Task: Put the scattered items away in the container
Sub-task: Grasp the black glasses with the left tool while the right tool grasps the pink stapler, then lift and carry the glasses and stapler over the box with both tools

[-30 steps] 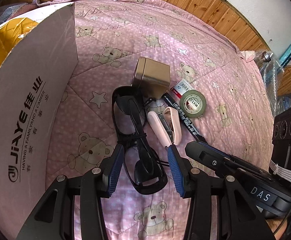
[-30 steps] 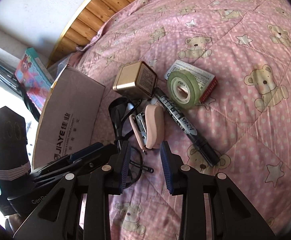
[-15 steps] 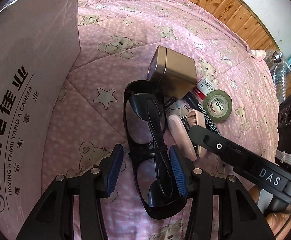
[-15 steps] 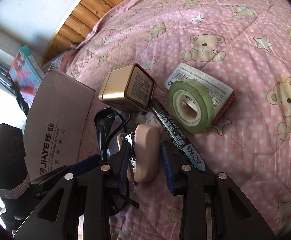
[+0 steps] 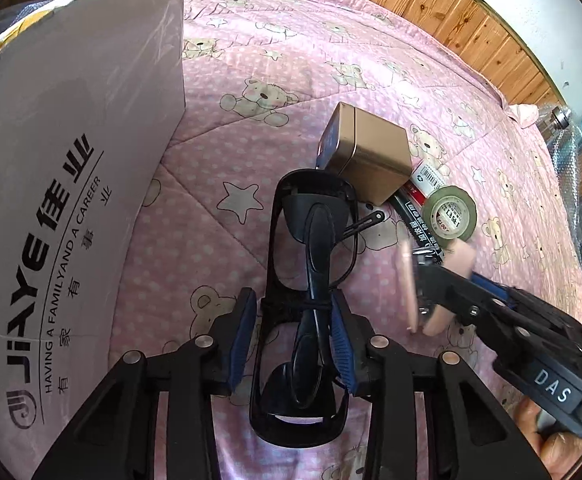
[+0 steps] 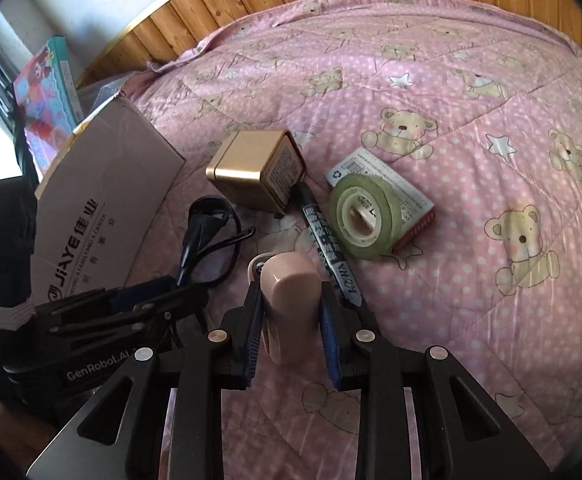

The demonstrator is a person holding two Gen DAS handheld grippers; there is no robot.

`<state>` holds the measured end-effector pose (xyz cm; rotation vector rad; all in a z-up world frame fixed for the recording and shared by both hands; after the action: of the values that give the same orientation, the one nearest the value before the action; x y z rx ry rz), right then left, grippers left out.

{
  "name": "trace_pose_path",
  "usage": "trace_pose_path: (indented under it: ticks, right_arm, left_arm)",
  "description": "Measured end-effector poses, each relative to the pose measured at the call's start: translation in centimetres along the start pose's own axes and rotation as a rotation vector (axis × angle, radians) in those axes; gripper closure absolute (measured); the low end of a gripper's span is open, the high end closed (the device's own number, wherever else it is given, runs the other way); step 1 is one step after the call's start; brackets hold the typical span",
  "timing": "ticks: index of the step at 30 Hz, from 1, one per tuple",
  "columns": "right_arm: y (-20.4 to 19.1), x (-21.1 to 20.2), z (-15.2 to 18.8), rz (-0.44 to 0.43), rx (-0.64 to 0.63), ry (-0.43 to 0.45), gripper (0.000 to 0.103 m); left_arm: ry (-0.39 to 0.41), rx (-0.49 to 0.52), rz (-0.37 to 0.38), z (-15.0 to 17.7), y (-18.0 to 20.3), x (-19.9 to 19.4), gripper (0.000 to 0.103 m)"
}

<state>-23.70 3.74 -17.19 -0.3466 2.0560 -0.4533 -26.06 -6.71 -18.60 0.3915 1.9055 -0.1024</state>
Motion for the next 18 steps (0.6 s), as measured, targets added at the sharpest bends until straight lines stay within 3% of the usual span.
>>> trace_pose_path:
  ticks: [4,8,18]
  right_arm:
    - [-0.1,1.5,1.1,-0.049,0.015,-0.022,0.073]
    - [0.0,1.2,1.2,-0.051,0.033,-0.003,0.076]
    - [-0.6,-2.1,2.2,-0.062,0.049,0.027,0.076]
  left_arm:
    - [0.027,0.052,-0.023,-0.2,1.2,0.5,0.05]
    - [0.062,0.109,-0.077,-0.6,1.4,0.7,0.063]
    - [0.075,0.054,-0.029,0.6,0.3,-2.5,0.064]
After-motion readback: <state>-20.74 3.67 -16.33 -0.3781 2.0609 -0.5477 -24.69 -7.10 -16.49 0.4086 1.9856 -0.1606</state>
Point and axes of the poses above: each gripper's, at about its wrist camera, not at the fingertips, and x roughly the way its jaws point, y to its right, z to its underside, the point moved 10 cm from there along x, roughly the way its jaws point, and after that the axes turned 8 degrees about -z, right-handed, at the moved point
